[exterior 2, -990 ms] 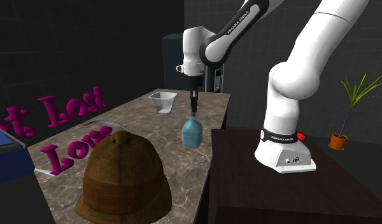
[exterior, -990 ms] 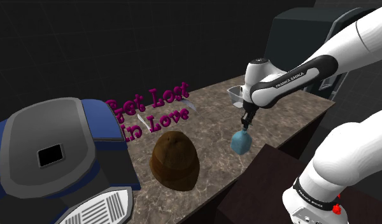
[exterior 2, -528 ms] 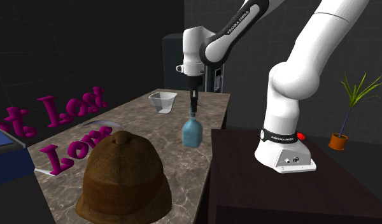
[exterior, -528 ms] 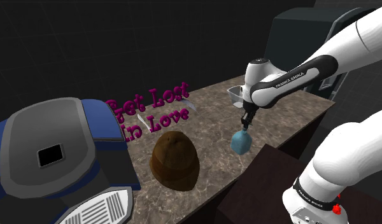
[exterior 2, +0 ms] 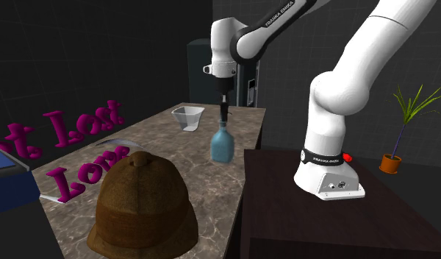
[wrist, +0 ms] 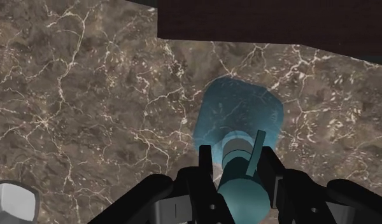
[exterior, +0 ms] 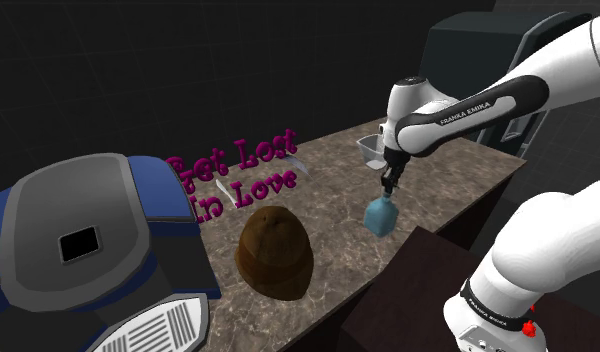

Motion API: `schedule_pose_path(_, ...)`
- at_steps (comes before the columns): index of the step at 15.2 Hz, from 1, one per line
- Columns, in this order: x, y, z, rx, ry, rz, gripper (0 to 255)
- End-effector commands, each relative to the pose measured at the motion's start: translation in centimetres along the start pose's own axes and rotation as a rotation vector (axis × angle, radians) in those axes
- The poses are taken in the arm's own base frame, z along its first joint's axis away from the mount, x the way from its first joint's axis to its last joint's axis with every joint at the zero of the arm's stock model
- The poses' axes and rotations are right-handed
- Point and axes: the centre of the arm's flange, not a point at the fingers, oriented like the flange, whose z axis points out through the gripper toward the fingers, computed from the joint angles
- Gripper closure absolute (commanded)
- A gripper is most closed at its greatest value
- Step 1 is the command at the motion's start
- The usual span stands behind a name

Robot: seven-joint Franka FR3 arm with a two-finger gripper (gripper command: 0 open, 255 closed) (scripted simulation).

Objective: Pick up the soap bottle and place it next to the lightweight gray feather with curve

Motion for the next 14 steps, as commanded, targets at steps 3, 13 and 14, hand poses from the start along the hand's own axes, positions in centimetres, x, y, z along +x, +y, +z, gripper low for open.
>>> schedule_pose_path(3, 0.0, 0.3, -2.2, 0.000, 0.000, 0.000, 255)
schedule_pose_path(13, -0.1, 1.0, -7.4, 0.000, 0.000, 0.000, 255)
schedule_pose_path(14, -0.1, 1.0, -7.9, 0.000, 0.000, 0.000, 255)
